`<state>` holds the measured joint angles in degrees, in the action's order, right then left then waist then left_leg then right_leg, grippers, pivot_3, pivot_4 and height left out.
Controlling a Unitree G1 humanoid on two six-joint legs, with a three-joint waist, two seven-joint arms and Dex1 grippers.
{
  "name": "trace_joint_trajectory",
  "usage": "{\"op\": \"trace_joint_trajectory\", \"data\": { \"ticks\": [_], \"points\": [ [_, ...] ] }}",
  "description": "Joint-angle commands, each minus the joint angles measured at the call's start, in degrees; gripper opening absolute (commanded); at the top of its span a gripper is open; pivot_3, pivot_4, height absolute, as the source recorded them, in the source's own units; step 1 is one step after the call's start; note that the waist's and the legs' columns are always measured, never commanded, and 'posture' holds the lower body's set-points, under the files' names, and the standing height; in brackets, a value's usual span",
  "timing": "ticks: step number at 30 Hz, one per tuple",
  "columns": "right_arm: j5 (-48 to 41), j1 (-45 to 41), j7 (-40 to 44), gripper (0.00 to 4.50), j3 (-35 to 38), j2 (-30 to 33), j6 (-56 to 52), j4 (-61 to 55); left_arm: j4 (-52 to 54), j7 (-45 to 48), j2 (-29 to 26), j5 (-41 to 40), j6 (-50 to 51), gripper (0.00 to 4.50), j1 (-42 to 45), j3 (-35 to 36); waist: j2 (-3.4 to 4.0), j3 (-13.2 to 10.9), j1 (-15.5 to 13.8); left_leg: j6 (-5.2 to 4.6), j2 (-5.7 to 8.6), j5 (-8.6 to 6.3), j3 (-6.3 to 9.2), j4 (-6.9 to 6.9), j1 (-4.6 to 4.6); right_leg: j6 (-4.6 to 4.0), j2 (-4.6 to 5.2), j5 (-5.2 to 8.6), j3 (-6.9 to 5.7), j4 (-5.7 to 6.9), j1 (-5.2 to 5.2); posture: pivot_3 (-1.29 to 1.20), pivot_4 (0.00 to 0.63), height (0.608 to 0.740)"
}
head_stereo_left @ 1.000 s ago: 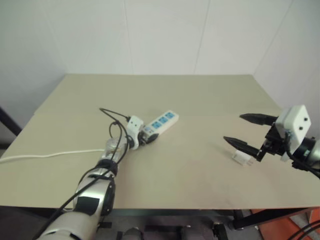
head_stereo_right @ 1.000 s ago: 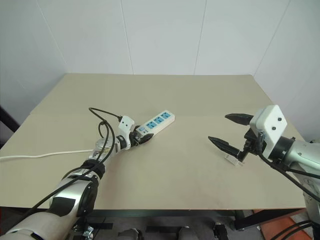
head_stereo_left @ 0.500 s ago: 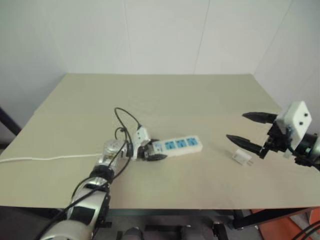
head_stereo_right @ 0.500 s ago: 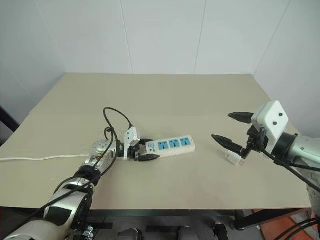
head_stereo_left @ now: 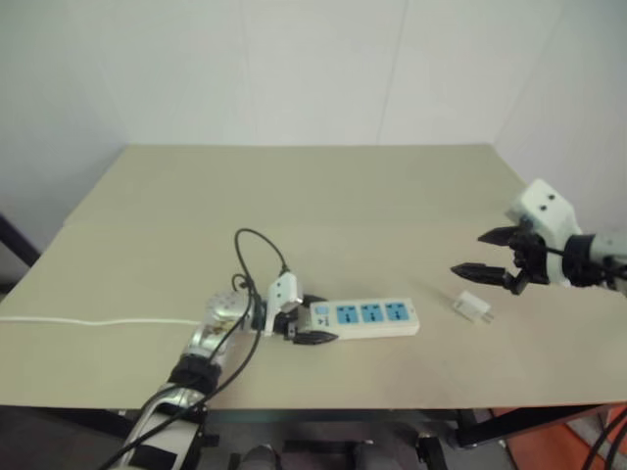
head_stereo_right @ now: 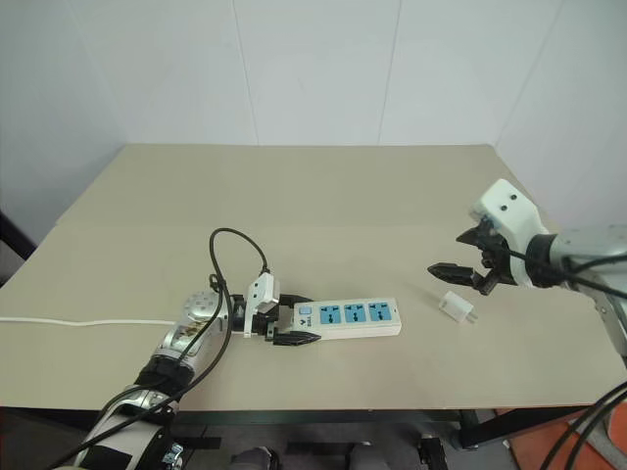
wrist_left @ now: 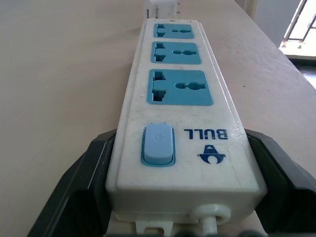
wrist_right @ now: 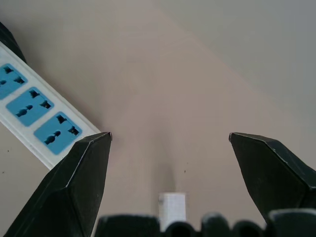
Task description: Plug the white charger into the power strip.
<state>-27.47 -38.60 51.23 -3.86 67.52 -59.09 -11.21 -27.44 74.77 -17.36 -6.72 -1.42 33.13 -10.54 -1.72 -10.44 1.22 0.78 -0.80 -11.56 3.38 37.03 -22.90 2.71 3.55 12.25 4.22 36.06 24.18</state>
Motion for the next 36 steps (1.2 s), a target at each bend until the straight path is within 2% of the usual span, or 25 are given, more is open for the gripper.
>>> {"op": "trace_joint_trajectory", "data": {
  "ticks": [1, 4, 9, 24, 36],
  "points": [
    [3.7, -6.7, 2.9, 4.50, -8.3, 0.8, -6.3, 3.3, 2.9, -0.1, 0.1, 0.0, 1.1, 3.30, -0.1, -2.0, 0.00, 0.0, -0.1, 0.00, -0.01, 0.00, 0.01, 0.00, -0.01, -0.01, 0.00, 0.01, -0.01, -0.01, 0.00, 0.00, 0.150, 0.740],
    [8.2, -10.7, 5.9, 4.50, -16.2, 0.2, -6.5, 7.0, 3.1, -1.6, 0.1, 0.6, 1.5, 3.30, 0.1, -2.7, 0.00, 0.0, -0.3, 0.00, -0.01, 0.00, 0.01, 0.00, -0.09, -0.01, 0.00, 0.01, -0.04, -0.07, 0.06, 0.00, 0.150, 0.740],
    [13.9, -12.5, 9.1, 4.50, -22.7, -1.8, -3.1, 12.9, 3.7, -2.1, -0.2, 0.9, 2.4, 3.30, 0.3, -4.0, 0.00, 0.0, -0.5, 0.00, 0.00, 0.00, 0.01, 0.07, -0.18, 0.01, 0.01, -0.01, -0.04, -0.07, 0.09, 0.00, 0.150, 0.740],
    [26.5, -14.9, 15.8, 4.50, -28.9, -8.4, 5.0, 25.5, 6.9, -2.1, -1.1, -0.1, 4.8, 3.30, -0.9, -5.6, 0.01, 0.0, -0.3, 0.00, 0.00, 0.00, 0.02, 0.11, -0.16, 0.01, 0.00, -0.01, -0.05, -0.01, 0.09, 0.00, 0.150, 0.740],
    [36.9, -20.6, 18.9, 4.50, -31.4, -16.4, 14.5, 44.1, 9.1, -2.2, -2.4, -0.3, 6.0, 3.30, -2.3, -6.1, 0.02, 0.0, -0.2, 0.00, 0.00, 0.00, 0.02, 0.11, -0.12, -0.03, 0.00, -0.04, -0.05, 0.01, 0.07, 0.00, 0.150, 0.740]
  ]
}}
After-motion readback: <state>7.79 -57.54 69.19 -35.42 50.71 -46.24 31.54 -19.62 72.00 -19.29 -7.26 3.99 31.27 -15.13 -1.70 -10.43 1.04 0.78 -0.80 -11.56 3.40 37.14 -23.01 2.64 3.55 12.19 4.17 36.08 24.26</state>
